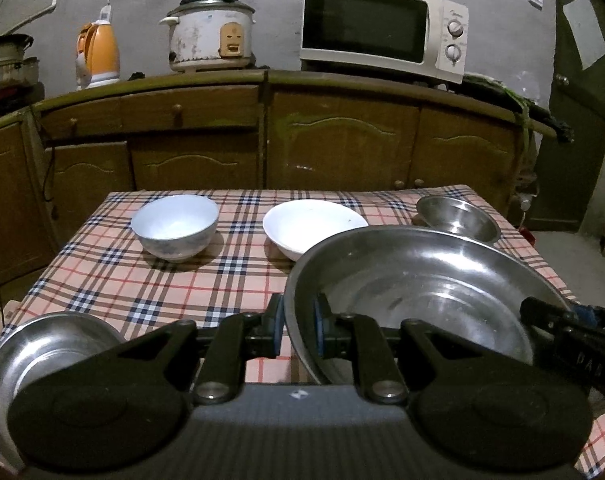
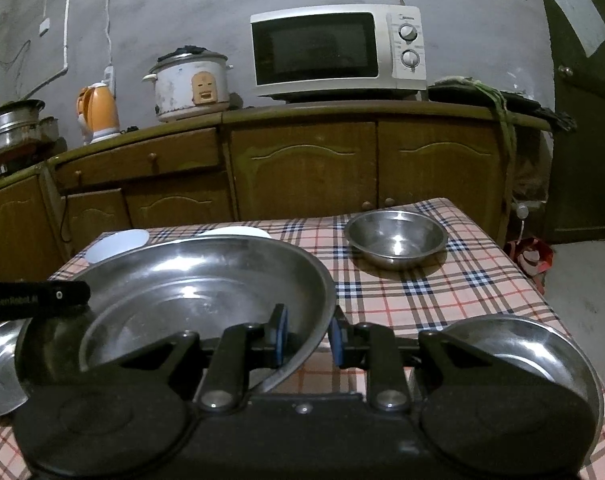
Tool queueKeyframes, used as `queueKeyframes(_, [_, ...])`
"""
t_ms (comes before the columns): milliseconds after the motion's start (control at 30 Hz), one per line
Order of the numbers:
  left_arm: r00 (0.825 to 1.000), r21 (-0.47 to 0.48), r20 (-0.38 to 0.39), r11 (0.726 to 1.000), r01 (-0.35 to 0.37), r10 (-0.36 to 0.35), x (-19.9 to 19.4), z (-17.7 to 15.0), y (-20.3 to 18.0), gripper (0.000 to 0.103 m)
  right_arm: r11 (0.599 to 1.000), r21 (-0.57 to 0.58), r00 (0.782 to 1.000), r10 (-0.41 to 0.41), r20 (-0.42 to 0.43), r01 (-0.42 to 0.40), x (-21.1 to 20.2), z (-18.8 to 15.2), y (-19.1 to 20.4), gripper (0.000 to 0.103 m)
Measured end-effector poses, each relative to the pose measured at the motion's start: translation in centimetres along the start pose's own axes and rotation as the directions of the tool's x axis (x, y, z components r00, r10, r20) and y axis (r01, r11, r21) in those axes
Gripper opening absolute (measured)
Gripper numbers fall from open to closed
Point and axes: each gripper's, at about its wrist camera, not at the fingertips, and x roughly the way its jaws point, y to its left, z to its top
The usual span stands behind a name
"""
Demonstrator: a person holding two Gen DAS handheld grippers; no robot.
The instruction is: Organize plates and bowls
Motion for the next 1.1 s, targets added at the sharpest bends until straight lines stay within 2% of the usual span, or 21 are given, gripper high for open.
queueKeyframes(1100, [0.996, 0.012, -0.086, 1.000, -0.020, 0.021, 1.8, -4.6, 1.3, 0.016, 0.999, -0.032, 0.997, 0.007, -0.081, -0.009, 1.6, -4.6, 1.0, 0.029])
